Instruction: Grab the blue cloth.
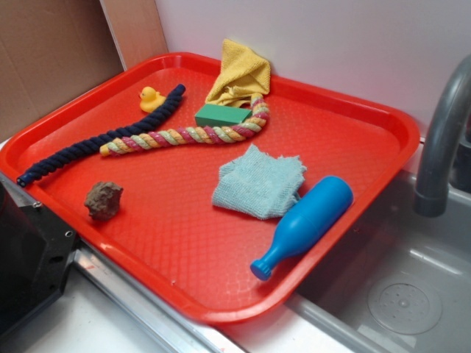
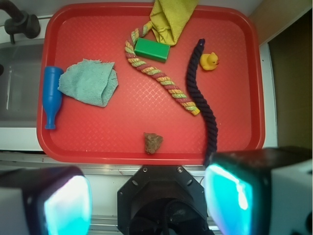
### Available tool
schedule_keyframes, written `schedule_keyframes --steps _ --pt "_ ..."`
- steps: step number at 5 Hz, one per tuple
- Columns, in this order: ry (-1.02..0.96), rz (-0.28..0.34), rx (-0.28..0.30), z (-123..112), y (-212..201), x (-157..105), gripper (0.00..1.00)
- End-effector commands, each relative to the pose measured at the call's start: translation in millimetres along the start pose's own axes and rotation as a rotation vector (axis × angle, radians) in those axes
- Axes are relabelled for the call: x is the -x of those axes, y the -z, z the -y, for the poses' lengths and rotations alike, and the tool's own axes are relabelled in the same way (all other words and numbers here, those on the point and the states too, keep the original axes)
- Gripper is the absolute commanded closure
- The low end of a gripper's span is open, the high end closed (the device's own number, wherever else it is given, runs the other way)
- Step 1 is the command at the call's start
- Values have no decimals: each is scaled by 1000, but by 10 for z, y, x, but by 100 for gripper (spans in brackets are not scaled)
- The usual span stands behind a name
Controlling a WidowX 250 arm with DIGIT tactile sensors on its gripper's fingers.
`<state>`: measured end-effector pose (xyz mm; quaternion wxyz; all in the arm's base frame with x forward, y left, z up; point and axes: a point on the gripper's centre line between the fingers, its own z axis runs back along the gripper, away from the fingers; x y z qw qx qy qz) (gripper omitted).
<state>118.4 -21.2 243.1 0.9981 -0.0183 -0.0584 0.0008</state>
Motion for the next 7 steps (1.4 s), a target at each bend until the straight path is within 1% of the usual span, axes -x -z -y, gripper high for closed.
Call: schedule_keyframes --steps 1,2,3,4,5,6,7 --pt "0 0 0 0 0 0 0" --pt "251 104 28 433 340 -336 0" --pt "510 92 -1 728 680 -462 0" --pt "755 99 49 872 1048 -512 0" --pt "954 16 67 916 1436 -599 0" --pt "960 -49 82 904 1755 -637 0" --pt "960 -49 82 904 1755 -637 0"
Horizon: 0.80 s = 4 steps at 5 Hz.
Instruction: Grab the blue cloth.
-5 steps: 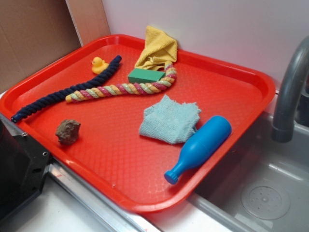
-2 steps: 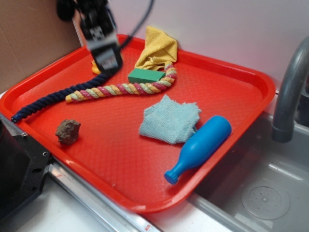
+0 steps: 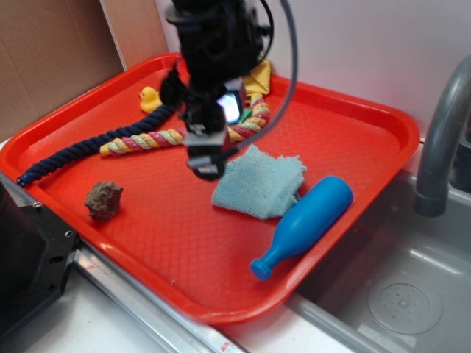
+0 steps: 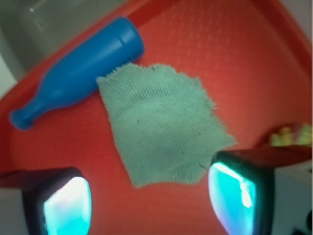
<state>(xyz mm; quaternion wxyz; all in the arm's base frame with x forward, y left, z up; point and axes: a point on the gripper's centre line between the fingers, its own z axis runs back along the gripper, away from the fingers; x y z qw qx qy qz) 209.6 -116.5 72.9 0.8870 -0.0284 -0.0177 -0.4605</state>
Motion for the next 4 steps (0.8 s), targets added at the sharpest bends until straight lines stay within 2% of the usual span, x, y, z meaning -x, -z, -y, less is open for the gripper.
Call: schedule_keyframes --steps 1,2,3,4 --pt "6 34 -17 70 -67 29 0" --pt "6 34 -17 70 -67 29 0" --pt "135 -7 -52 78 72 -173 0" --pt "278 -7 -88 281 109 -402 0"
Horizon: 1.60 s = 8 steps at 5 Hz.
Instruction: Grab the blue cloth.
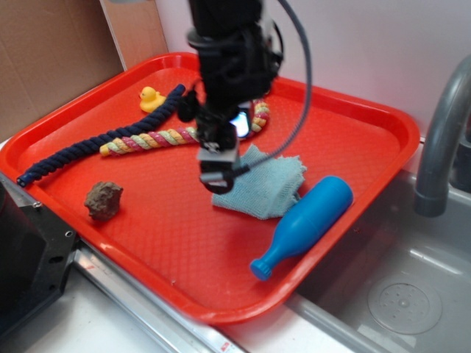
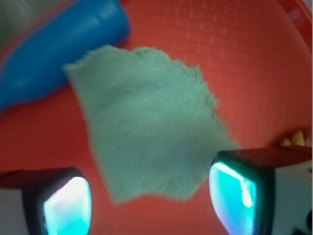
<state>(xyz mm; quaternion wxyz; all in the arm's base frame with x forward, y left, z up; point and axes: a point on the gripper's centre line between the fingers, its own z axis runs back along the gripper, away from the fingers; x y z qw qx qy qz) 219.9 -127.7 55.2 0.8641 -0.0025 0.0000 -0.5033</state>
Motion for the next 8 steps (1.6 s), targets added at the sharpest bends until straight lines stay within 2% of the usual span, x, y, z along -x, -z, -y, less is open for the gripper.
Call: schedule_keyframes --steps 1,2,3,4,5,6,8 --pt "216 0 -84 352 69 -362 0" --pt "239 21 -82 325 175 -455 0" --pt "228 22 -40 288 304 -491 0" --pt "179 21 -24 207 311 -407 0" --pt "79 25 -17 148 267 -206 100" --pt "16 -6 16 189 229 -14 100" --pt "-204 -46 64 551 59 483 100"
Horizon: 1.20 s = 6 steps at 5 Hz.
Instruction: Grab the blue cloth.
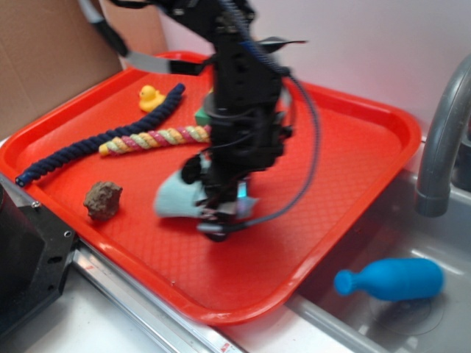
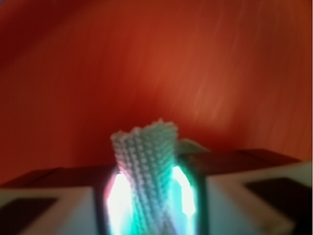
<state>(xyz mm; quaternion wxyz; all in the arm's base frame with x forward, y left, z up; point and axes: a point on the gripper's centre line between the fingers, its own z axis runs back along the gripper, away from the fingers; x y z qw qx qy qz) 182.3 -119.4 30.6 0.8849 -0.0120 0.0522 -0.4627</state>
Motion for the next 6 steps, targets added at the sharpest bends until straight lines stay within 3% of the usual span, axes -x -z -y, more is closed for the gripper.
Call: schedule_keyframes --steps 1,2,4,5,6 --pt "-146 2 1 325 -274 290 100" --pt "-248 41 -11 354 -615 266 100" --pt "-644 92 39 293 -1519 378 100" --pt "-818 78 93 216 -1719 516 100" --pt "-930 64 89 191 -1752 669 100"
